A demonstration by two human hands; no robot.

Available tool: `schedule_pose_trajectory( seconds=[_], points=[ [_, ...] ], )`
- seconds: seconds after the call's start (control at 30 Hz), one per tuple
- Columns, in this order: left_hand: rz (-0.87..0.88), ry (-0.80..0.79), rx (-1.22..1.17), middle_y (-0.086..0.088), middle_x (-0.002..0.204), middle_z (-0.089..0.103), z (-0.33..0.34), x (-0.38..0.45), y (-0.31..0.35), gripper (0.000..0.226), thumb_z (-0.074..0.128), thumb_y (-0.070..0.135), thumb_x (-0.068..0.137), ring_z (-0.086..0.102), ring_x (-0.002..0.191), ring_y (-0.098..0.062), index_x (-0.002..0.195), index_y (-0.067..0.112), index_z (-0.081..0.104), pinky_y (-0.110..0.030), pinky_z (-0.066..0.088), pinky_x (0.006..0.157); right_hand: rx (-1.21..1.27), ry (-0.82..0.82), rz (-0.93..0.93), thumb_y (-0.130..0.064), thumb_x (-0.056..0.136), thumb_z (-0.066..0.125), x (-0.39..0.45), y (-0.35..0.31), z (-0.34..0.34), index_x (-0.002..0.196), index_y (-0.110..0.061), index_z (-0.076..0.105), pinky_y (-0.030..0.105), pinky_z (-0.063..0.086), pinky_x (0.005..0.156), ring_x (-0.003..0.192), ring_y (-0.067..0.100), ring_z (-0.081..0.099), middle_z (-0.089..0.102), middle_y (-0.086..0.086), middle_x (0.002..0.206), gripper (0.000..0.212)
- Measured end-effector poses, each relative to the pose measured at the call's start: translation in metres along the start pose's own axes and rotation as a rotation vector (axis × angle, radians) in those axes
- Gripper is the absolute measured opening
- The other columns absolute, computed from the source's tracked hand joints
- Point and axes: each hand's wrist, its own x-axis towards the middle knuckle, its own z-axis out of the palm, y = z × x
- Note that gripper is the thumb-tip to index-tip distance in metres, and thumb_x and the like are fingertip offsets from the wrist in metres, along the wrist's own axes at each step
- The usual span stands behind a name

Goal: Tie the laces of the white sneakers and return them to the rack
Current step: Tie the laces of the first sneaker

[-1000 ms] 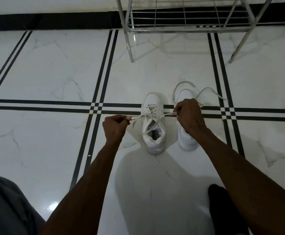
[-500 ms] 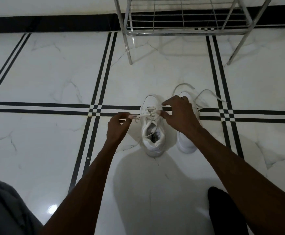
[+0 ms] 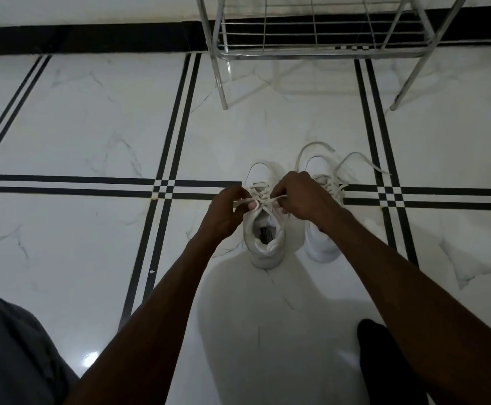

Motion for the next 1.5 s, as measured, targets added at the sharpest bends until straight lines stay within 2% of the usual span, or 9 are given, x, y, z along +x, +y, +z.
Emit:
schedule_pose_trajectory(
  seconds=[0.2,0.3,0.43,0.6,0.73,1.0,1.17,1.3,1.5],
  points=[
    [-0.024,0.023,0.111,-0.001,0.091,0.075,-0.002,0.0,-0.001,0.013,0.07,0.028,0.095,0.07,0.088,-0.025,0.098,0.015,0.068,-0.048,0.055,0.085,-0.181,-0.021,-0.156,0.004,0.079,0.066,0.015,-0.002,0.004,0.095,0.002,0.077,0.042,0.056,0.081,0.09,0.031,0.07,0.073,0.021,0.099,0.018],
    [0.012,0.051,0.263,0.008,0.078,0.07,-0.003,-0.001,-0.003,0.009,0.063,0.029,0.099,0.07,0.089,-0.024,0.096,0.022,0.068,-0.042,0.044,0.089,-0.184,-0.027,-0.144,0.001,0.087,0.063,0.017,0.004,0.004,0.092,0.007,0.074,0.038,0.055,0.078,0.091,0.032,0.069,0.067,0.024,0.096,0.013],
    [0.04,0.08,0.474,0.003,0.089,0.073,-0.002,-0.003,-0.001,0.014,0.058,0.025,0.102,0.063,0.099,-0.026,0.095,0.021,0.07,-0.049,0.029,0.099,-0.214,0.003,-0.187,0.001,0.09,0.055,0.007,0.014,0.009,0.081,0.004,0.071,0.03,0.036,0.063,0.08,0.031,0.064,0.053,0.012,0.084,0.019],
    [0.134,0.112,0.659,0.002,0.076,0.069,0.003,-0.012,0.002,0.013,0.053,0.011,0.093,0.063,0.097,-0.027,0.092,0.019,0.063,-0.058,0.025,0.107,-0.234,0.098,-0.2,0.012,0.076,0.052,-0.005,0.018,0.018,0.081,-0.006,0.069,0.043,0.052,0.066,0.076,0.028,0.06,0.056,0.01,0.087,0.025],
    [0.174,0.165,0.772,0.005,0.075,0.072,0.005,-0.017,-0.006,0.039,0.053,-0.009,0.072,0.06,0.095,-0.027,0.096,0.02,0.065,-0.058,0.024,0.103,-0.278,0.139,-0.181,0.011,0.073,0.052,-0.008,0.02,0.023,0.076,-0.006,0.07,0.043,0.051,0.065,0.077,0.032,0.06,0.06,0.013,0.083,0.025],
    [0.168,0.21,0.792,0.013,0.081,0.078,-0.001,-0.013,-0.007,0.048,0.064,-0.008,0.062,0.056,0.093,-0.023,0.092,0.028,0.076,-0.046,0.023,0.091,-0.194,0.248,-0.153,-0.017,0.08,0.029,-0.016,0.021,0.034,0.072,-0.002,0.072,0.041,0.047,0.063,0.073,0.032,0.06,0.062,0.017,0.077,0.046],
    [0.077,0.177,0.802,0.011,0.08,0.075,0.001,-0.015,-0.007,0.047,0.061,-0.006,0.069,0.055,0.102,-0.023,0.095,0.031,0.075,-0.052,0.023,0.098,-0.192,0.169,-0.063,-0.005,0.086,0.045,-0.01,0.018,0.036,0.078,0.0,0.073,0.042,0.05,0.069,0.082,0.037,0.064,0.064,0.021,0.086,0.03],
    [0.014,0.206,0.727,0.008,0.071,0.066,0.005,-0.014,-0.006,0.036,0.061,-0.001,0.082,0.054,0.1,-0.022,0.091,0.031,0.075,-0.048,0.018,0.096,-0.131,0.151,-0.024,-0.001,0.089,0.054,-0.007,0.016,0.033,0.085,0.001,0.071,0.038,0.046,0.073,0.087,0.032,0.062,0.062,0.021,0.092,0.018],
    [0.019,0.203,0.659,0.004,0.071,0.064,0.003,-0.013,-0.009,0.026,0.06,0.007,0.091,0.056,0.098,-0.024,0.088,0.028,0.074,-0.042,0.016,0.091,-0.043,0.094,0.043,-0.016,0.084,0.046,0.001,0.021,0.038,0.073,0.004,0.07,0.033,0.041,0.067,0.078,0.034,0.064,0.065,0.024,0.086,0.033]
  ],
)
